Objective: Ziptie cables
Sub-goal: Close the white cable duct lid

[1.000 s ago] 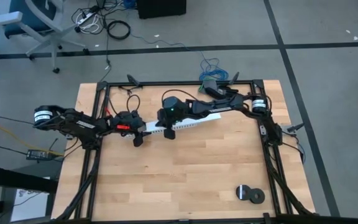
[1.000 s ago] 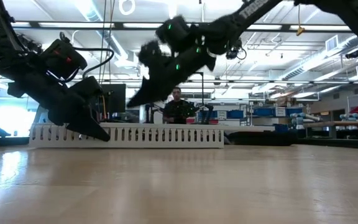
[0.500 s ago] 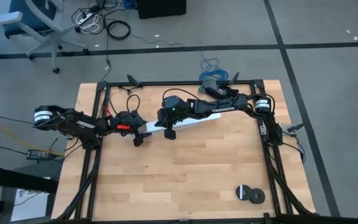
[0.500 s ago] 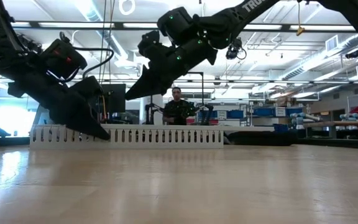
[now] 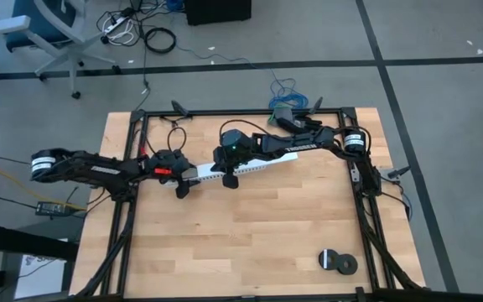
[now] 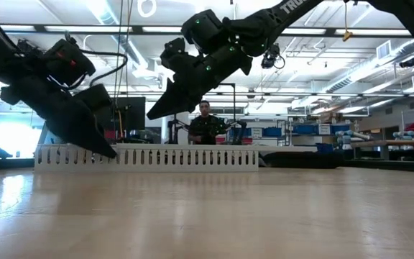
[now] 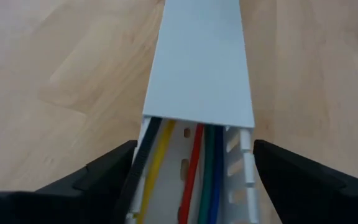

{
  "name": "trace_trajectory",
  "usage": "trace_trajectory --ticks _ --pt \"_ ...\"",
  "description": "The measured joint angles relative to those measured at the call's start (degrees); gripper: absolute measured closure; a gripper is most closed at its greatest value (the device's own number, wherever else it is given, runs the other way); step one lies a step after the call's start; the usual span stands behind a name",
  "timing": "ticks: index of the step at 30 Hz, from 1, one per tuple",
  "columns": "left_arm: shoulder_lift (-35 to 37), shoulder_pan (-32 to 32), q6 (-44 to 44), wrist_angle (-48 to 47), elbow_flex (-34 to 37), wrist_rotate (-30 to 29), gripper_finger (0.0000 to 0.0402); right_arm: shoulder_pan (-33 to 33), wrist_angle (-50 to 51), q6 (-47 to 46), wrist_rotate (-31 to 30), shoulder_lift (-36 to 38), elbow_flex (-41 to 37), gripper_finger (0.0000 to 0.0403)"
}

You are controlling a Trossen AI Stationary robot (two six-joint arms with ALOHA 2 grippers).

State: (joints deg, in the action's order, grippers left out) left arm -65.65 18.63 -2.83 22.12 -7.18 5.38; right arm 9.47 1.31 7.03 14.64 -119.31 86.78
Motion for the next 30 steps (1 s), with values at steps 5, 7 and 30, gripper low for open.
trace_trajectory --ticks 5,7,30 --pt "8.04 0.01 -0.48 -6.0 0.0 -0.25 0.0073 0.04 0.01 0.11 0.04 0.07 0.04 0.0403" --pt "10.83 0.0 -0.62 -9.36 0.0 -0.47 0.0073 0.04 0.09 0.11 0.04 0.07 0.04 0.0403" --pt "14.56 -2.16 -7.67 -8.05 6.71 -5.87 0.0082 -0.07 4.1 0.66 0.06 0.18 -0.34 0.0403"
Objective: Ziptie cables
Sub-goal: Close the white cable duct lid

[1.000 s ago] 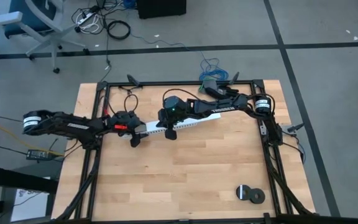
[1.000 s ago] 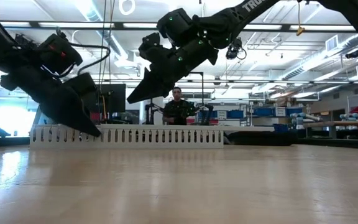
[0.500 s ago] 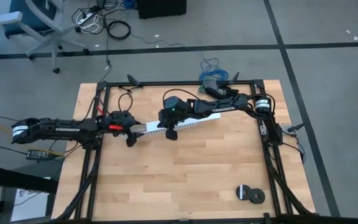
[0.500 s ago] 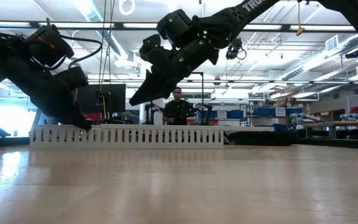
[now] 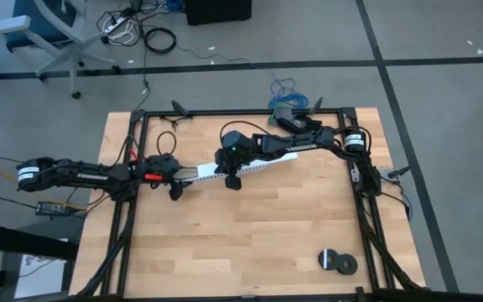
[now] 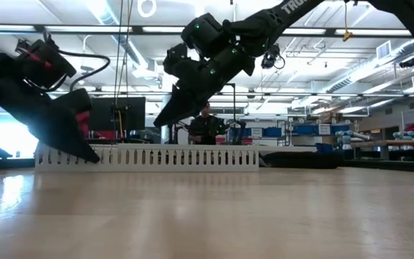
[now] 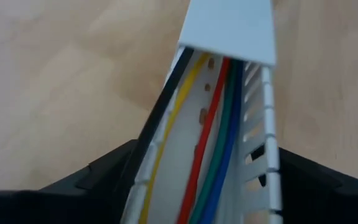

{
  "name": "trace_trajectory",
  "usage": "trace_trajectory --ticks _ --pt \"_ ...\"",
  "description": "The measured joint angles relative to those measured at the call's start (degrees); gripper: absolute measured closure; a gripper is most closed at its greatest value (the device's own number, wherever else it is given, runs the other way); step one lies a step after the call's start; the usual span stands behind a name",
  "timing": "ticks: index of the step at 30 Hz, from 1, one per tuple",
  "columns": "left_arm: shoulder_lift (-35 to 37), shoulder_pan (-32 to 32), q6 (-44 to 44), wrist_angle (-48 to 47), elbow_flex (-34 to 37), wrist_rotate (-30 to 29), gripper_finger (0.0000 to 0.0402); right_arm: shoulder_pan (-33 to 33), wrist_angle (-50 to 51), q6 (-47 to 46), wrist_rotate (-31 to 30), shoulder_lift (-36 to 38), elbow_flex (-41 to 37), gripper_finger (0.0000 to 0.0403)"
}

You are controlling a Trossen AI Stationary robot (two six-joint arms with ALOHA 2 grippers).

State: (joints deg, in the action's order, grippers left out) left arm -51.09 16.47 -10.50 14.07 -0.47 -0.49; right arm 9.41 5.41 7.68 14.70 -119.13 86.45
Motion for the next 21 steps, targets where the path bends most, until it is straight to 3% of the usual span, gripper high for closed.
trace_trajectory --ticks 11,16,21 --pt "-3.6 0.02 4.21 6.99 0.0 -1.16 0.0158 0.0 1.76 -1.16 0.0 0.64 -1.83 0.0403" --pt "-7.03 0.02 4.84 11.65 0.0 -0.91 0.0173 -0.02 3.83 -0.15 -2.07 3.62 -2.43 0.0403" --pt "-12.45 0.04 6.15 17.95 -0.27 0.92 0.0176 0.59 3.36 -0.2 -6.38 10.19 -8.91 0.0403"
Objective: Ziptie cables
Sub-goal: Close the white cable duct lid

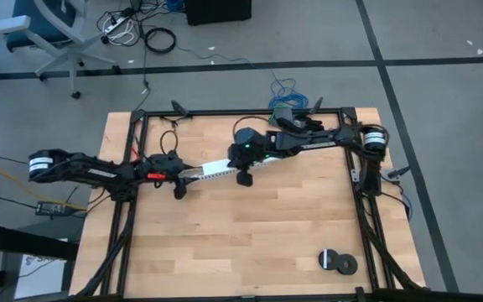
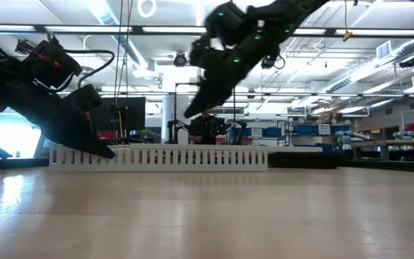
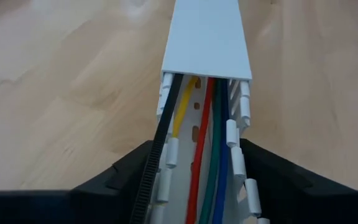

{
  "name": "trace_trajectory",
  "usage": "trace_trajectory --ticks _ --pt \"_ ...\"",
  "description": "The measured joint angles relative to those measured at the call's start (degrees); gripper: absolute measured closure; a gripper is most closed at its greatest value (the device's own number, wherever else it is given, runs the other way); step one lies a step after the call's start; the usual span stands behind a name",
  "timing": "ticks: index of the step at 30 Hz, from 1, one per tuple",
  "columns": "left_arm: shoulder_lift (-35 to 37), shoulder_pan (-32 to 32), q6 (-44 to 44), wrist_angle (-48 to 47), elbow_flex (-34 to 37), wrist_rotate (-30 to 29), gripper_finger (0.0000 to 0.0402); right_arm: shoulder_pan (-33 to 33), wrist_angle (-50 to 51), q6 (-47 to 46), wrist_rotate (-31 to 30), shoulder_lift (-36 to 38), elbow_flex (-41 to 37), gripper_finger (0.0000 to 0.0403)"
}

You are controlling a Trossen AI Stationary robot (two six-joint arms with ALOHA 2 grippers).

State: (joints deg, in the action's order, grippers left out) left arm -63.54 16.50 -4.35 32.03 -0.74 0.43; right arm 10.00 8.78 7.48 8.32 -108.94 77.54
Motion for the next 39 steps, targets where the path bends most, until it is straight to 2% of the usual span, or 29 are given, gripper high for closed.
trace_trajectory --ticks 7,10,20,25,30,32,35,39 --pt "-10.09 -0.01 1.67 6.8 -3.69 3.93 0.0176 2.07 -5.22 -6.4 -3.05 8.41 -14.48 0.0403" --pt "-14.7 -0.04 3.8 8.57 -6.44 5.65 0.0176 2.17 -7.72 -7.98 -2.98 10.06 -18.04 0.0403" --pt "-28.83 -0.01 7.22 9.51 -18.81 8.33 0.0176 0.77 -7.26 -9.15 -1.14 10.07 -18.58 0.0403" --pt "-33.97 -0.04 8.49 9.74 -23.58 9.14 0.0176 0.91 0.67 -10.22 -5.49 10.26 -18.58 0.0403" --pt "-35.13 -0.01 8.8 9.34 -25.19 9.31 0.0176 0.13 6.54 -11.16 -6.82 12.06 -18.58 0.0403" --pt "-35.09 -0.01 8.82 9.75 -25.17 9.31 0.0176 -0.21 6.19 -11.94 -6.59 12.13 -18.56 0.0403" --pt "-35.11 -0.01 8.84 10.65 -25.02 9.33 0.0176 -0.14 3.58 -12.2 -2.77 8.99 -18.43 0.0403" --pt "-35.13 -0.01 8.87 11.12 -24.89 9.66 0.0176 0.73 -9.85 -11.91 2.39 1.34 -17.78 0.0403"
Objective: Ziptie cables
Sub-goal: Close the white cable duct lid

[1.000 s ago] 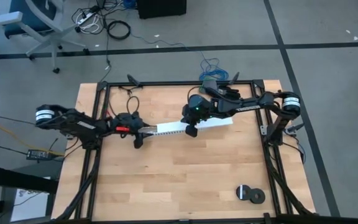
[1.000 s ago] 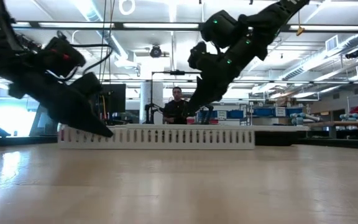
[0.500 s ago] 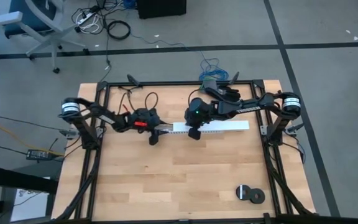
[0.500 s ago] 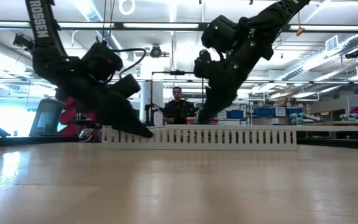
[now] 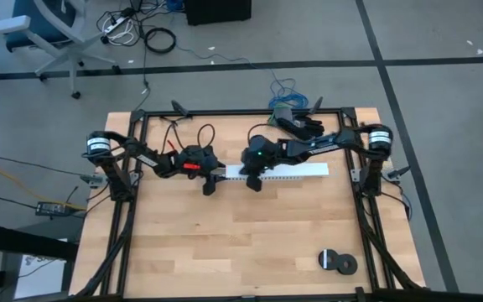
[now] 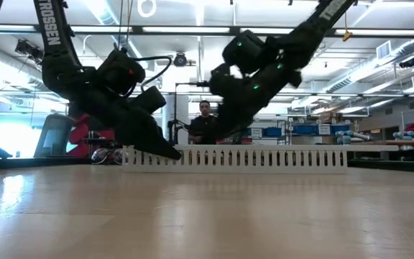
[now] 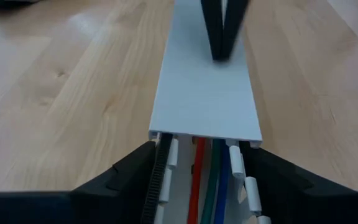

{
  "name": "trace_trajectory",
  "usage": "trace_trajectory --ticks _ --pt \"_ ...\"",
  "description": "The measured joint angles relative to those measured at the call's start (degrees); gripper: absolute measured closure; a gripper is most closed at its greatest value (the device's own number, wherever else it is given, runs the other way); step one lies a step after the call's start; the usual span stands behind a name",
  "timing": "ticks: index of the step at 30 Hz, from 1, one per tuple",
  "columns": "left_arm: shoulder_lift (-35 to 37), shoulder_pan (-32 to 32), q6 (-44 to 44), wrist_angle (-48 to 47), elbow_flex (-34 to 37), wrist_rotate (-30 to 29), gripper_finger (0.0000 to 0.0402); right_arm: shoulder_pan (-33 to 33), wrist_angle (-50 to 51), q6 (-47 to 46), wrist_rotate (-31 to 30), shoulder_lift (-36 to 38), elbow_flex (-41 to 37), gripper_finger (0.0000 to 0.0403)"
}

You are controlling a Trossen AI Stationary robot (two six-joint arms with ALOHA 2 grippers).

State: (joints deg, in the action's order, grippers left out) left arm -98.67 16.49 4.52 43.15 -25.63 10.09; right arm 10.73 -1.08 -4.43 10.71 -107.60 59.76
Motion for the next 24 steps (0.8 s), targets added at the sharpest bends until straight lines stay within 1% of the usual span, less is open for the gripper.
trace_trajectory --ticks 2,4,7,8,13,16,19,24 --pt "0.0 0.0 -0.02 0.09 0.02 0.0 0.0176 0.19 -6.33 0.8 0.64 -1.8 0.42 0.0403" --pt "0.0 0.0 -0.22 0.13 0.03 -0.01 0.0176 -0.13 -10.92 1.93 -0.57 -2.11 0.32 0.0403" --pt "-0.09 0.0 -0.23 0.4 -0.04 0.09 0.0176 -0.85 -11.2 4.7 -4.91 1.4 0.07 0.0403" --pt "-0.09 0.0 -0.36 0.46 -0.04 0.14 0.0176 -1.06 -11.28 5.62 -5.51 2.71 0.11 0.0403" --pt "-0.09 0.0 -1.67 0.52 -0.04 0.23 0.0171 -1.76 -10.11 6.57 -5.51 7.65 0.16 0.0403" --pt "-0.09 -0.05 -1.71 0.46 -0.04 -0.91 0.0152 -2.43 -10.27 6.59 -5.47 8.62 0.18 0.0403" --pt "-0.09 -0.02 -1.59 0.44 -0.04 -1.44 0.0124 -2.85 -9.4 6.59 -5.45 8.84 0.21 0.0403" --pt "0.8 0.0 -1.9 -0.31 0.1 0.36 0.009 -3.14 -8.92 6.55 -7.09 8.93 0.21 0.0403"
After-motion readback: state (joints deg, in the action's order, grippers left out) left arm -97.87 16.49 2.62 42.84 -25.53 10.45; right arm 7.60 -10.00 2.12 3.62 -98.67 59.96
